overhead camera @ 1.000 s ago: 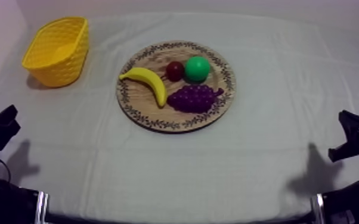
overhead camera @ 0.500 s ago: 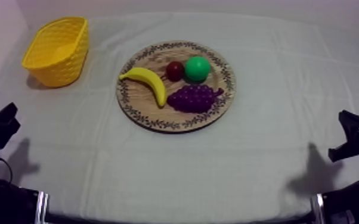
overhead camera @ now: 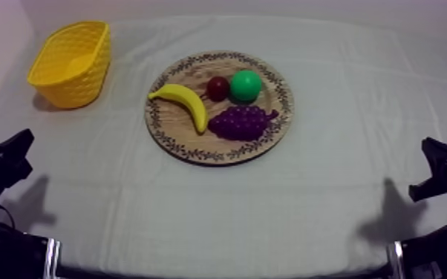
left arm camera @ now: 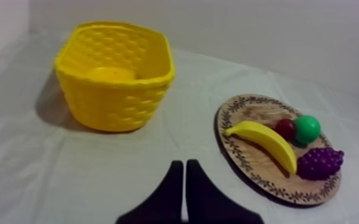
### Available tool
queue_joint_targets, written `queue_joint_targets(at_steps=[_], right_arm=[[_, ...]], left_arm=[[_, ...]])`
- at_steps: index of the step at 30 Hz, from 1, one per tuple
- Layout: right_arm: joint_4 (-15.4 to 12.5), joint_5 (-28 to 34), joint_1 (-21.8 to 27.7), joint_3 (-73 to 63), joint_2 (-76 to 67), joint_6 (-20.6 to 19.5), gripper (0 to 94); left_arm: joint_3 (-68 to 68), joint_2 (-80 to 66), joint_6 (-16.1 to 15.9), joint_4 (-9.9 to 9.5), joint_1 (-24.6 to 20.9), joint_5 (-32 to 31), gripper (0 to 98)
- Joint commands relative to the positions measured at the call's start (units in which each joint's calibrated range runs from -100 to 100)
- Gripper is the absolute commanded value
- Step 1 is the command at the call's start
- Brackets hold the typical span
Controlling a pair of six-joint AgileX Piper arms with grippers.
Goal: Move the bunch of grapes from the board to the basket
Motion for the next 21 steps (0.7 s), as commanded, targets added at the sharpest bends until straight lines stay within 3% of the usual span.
queue_joint_targets(at_steps=[1,9,21], right_arm=[[0.0,0.0,0.0,0.0,0.0,0.0,0.3],[0.0,0.0,0.0,0.0,0.0,0.0,0.3],[0.0,0.0,0.0,0.0,0.0,0.0,0.3]], left_arm=[[-0.5,0.0,0.2,0.14,0.7,1.3,0.0],[-5.2,4.1,-3.9,3.10,0.3,6.6,0.0],[-18.8,14.8,-10.2,5.62,1.3,14.3,0.0]])
